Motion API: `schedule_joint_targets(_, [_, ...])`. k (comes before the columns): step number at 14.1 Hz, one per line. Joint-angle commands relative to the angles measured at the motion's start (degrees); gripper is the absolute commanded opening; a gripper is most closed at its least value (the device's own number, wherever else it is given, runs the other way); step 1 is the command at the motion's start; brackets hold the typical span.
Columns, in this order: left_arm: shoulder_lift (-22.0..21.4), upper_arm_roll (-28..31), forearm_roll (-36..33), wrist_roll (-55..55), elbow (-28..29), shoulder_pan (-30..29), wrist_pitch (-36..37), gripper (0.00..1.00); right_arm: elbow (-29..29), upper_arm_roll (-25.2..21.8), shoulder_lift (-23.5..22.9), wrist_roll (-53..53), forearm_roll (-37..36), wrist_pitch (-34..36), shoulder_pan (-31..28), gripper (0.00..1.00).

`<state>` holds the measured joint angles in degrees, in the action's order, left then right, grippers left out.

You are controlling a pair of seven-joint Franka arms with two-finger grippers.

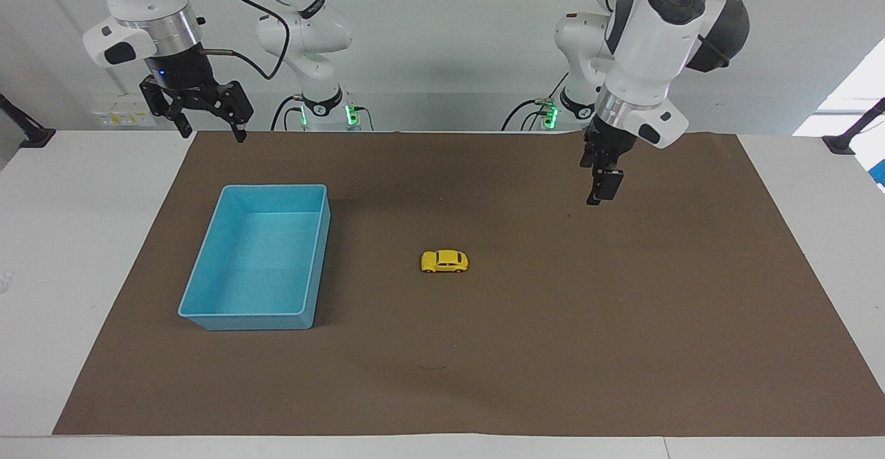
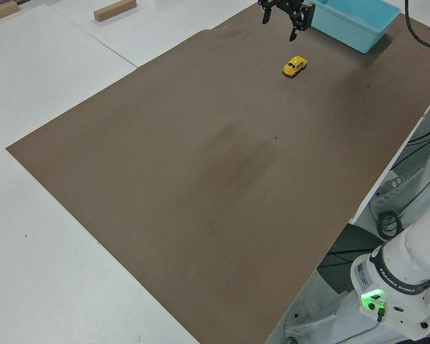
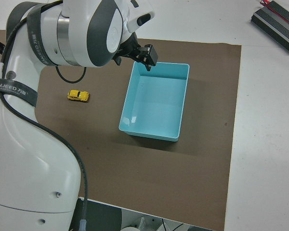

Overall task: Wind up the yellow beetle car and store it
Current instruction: 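Reach the left gripper down onto the yellow toy car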

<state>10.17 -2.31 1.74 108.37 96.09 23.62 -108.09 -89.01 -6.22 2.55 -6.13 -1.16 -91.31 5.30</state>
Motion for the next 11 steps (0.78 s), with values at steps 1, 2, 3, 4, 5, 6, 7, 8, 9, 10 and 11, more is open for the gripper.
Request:
schedule_joint_targets(1, [6.79,0.9,2.03,6.12,-4.6,2.57,-5.77,1.0,-0.64,-0.02,0.7,1.82,0.63,-0.36,-0.64,1.0])
schedule_joint_targets(2, [7.93,0.9,1.78,9.37,-4.6,2.83,-8.08,1.0,-0.64,-0.02,0.7,1.82,0.63,-0.36,-0.64,1.0])
schedule_joint_targets(3, [9.16,0.9,1.69,10.8,-4.6,4.23,-9.06,1.0,-0.64,-0.02,0.7,1.82,0.63,-0.36,-0.64,1.0])
schedule_joint_targets(4, [10.3,0.9,2.12,11.24,-4.6,5.72,-9.67,1.0,-0.64,-0.02,0.7,1.82,0.63,-0.36,-0.64,1.0])
schedule_joint_targets(5, [11.62,0.99,1.95,13.42,-4.68,7.22,-10.46,1.0,-0.64,-0.02,0.7,1.82,0.63,-0.36,-0.64,1.0])
schedule_joint_targets(6, [13.11,0.99,1.6,15.45,-5.12,8.28,-12.13,1.0,-0.64,-0.02,0.7,1.82,0.63,-0.36,-0.64,1.0])
schedule_joint_targets(7, [13.91,0.99,1.86,15.82,-6.0,8.89,-12.75,1.0,-0.64,-0.02,0.7,1.82,0.63,-0.36,-0.64,1.0])
schedule_joint_targets(8, [15.48,0.99,1.86,16.52,-6.79,10.29,-12.76,1.0,-0.64,-0.02,0.7,1.82,0.63,-0.36,-0.64,1.0])
schedule_joint_targets(9, [17.85,1.07,1.6,17.48,-7.84,12.22,-12.84,1.0,-0.64,-0.02,0.7,1.82,0.63,-0.36,-0.64,1.0])
schedule_joint_targets(10, [20.31,1.07,1.69,17.75,-8.37,13.72,-13.19,1.0,-0.64,-0.02,0.7,1.82,0.63,-0.36,-0.64,1.0])
schedule_joint_targets(11, [20.77,0.99,2.04,17.75,-8.29,13.91,-14.85,1.0,-0.64,-0.02,0.7,1.82,0.63,-0.36,-0.64,1.0])
